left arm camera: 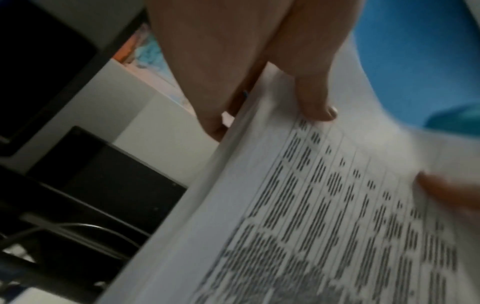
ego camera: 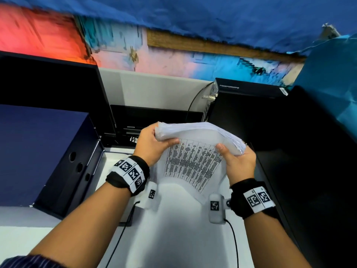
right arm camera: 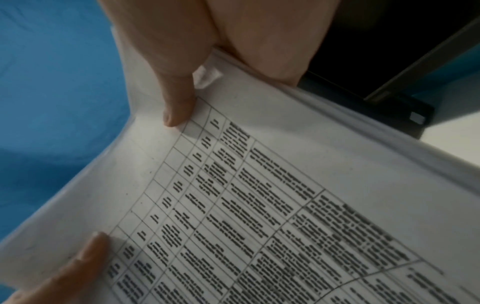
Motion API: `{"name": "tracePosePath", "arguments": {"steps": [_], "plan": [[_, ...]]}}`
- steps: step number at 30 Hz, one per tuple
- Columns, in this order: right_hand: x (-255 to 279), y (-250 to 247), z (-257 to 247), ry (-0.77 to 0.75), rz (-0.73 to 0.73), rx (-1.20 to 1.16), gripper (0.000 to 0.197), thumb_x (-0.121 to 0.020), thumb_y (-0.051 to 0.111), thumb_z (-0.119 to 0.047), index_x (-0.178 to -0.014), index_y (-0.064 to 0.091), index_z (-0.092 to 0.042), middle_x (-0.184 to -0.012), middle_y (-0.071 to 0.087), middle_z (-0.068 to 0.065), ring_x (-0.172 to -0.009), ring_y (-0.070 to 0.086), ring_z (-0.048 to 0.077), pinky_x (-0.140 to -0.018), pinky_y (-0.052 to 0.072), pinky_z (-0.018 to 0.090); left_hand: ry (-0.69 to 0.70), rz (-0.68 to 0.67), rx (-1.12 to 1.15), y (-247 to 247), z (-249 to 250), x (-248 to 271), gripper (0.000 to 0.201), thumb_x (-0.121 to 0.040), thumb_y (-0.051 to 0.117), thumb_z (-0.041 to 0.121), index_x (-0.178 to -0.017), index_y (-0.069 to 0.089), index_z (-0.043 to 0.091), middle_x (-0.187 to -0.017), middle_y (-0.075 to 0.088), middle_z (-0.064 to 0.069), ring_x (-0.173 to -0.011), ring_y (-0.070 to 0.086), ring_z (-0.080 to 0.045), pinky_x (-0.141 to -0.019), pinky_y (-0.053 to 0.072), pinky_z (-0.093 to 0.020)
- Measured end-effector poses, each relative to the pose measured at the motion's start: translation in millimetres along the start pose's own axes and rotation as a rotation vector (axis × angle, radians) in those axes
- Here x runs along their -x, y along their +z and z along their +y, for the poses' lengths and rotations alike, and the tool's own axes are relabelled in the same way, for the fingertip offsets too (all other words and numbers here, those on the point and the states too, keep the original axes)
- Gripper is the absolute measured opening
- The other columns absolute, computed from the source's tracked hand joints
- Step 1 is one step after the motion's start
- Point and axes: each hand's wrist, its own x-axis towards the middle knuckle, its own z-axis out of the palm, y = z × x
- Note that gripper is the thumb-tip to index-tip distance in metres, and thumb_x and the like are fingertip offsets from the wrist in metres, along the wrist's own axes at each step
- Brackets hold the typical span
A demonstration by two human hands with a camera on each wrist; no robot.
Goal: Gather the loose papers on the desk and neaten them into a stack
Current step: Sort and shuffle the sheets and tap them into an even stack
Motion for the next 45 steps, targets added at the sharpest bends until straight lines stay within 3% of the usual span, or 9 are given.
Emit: {"name": "tracePosePath", "arguments": {"steps": [2, 6, 15, 21, 25, 29, 33, 40, 45], "plan": [[-2, -3, -9, -0.075, 0.001, 0.038, 0.025, -0.077, 0.078, 0.000, -0.093, 0.068, -0.016, -0.082, 0.076, -0.011, -0.080, 0.072, 0.002, -0.069, 0.056, 0.017, 0.045, 0.031, 0.023, -3, 1, 1, 0.041, -0.059, 0.091, 0.005, -0.090, 0.065, 0.012, -0.086, 0.070, 0.003, -0.076, 0.067, 0.001, -0.075, 0.057, -0.021], [6, -2, -14, -0.192, 0.063, 0.060, 0.038, -0.074, 0.081, -0.001, -0.105, 0.062, -0.014, -0.093, 0.068, -0.003, -0.080, 0.068, 0.000, -0.067, 0.053, 0.014, 0.006, -0.084, 0.120, -2, -8, 7, 0.054, -0.057, 0.090, -0.001, -0.100, 0.061, 0.017, -0.096, 0.065, 0.003, -0.080, 0.065, 0.004, -0.071, 0.054, -0.015], [2, 11, -14, -0.131, 0.261, 0.083, 0.007, -0.084, 0.071, -0.010, -0.082, 0.070, -0.017, -0.075, 0.066, -0.011, -0.068, 0.062, -0.002, -0.064, 0.049, 0.015, 0.009, -0.030, 0.141, 15, -10, 2, 0.044, -0.065, 0.087, 0.003, -0.099, 0.062, 0.016, -0.091, 0.067, 0.003, -0.077, 0.065, 0.002, -0.069, 0.054, -0.016], [-3, 6, -16, -0.154, 0.353, 0.008, 0.010, -0.092, 0.061, -0.009, -0.100, 0.067, -0.011, -0.075, 0.061, -0.011, -0.059, 0.057, -0.008, -0.058, 0.044, 0.007, -0.036, -0.063, 0.119, 16, -12, 1, 0.039, -0.067, 0.086, 0.014, -0.100, 0.066, 0.020, -0.092, 0.073, 0.007, -0.084, 0.071, 0.002, -0.072, 0.054, -0.013], [-5, 2, -18, -0.113, 0.363, -0.024, 0.013, -0.091, 0.059, -0.013, -0.101, 0.069, -0.014, -0.078, 0.064, -0.007, -0.065, 0.059, -0.005, -0.064, 0.047, 0.014, -0.065, -0.067, 0.093, 15, -14, 2, 0.051, -0.061, 0.087, 0.025, -0.107, 0.067, 0.017, -0.097, 0.074, 0.006, -0.089, 0.071, 0.000, -0.074, 0.054, -0.014], [-3, -7, -11, -0.095, 0.177, -0.040, 0.041, -0.084, 0.071, -0.015, -0.122, 0.055, -0.013, -0.094, 0.069, 0.001, -0.080, 0.067, 0.005, -0.073, 0.055, 0.019, -0.113, -0.057, 0.124, 10, -15, 2, 0.036, -0.070, 0.084, 0.017, -0.103, 0.068, 0.021, -0.097, 0.075, 0.005, -0.091, 0.072, -0.003, -0.077, 0.056, -0.017], [1, -11, -10, -0.152, 0.147, 0.101, 0.022, -0.073, 0.083, -0.010, -0.083, 0.067, -0.021, -0.076, 0.071, -0.010, -0.070, 0.067, 0.004, -0.067, 0.054, 0.027, -0.084, -0.016, 0.174, 10, -8, 9, 0.021, -0.073, 0.078, 0.017, -0.092, 0.073, 0.024, -0.089, 0.078, 0.011, -0.089, 0.073, -0.006, -0.085, 0.059, -0.028], [16, -1, -4, -0.066, 0.163, -0.026, 0.043, -0.066, 0.085, -0.016, -0.102, 0.063, -0.009, -0.087, 0.070, -0.002, -0.074, 0.070, 0.007, -0.063, 0.058, 0.024, -0.004, 0.032, 0.150, 22, -3, 28, 0.057, -0.076, 0.071, 0.058, -0.121, 0.053, 0.027, -0.111, 0.067, 0.004, -0.100, 0.068, -0.008, -0.082, 0.056, -0.024], [12, 15, -8, -0.055, 0.250, -0.051, 0.024, -0.078, 0.079, -0.005, -0.092, 0.063, -0.014, -0.080, 0.069, -0.002, -0.065, 0.068, 0.000, -0.060, 0.054, 0.018, 0.076, 0.218, 0.074, 32, 14, 15, 0.029, -0.084, 0.075, 0.029, -0.109, 0.062, 0.023, -0.104, 0.064, 0.010, -0.090, 0.063, 0.003, -0.080, 0.052, -0.017]]}}
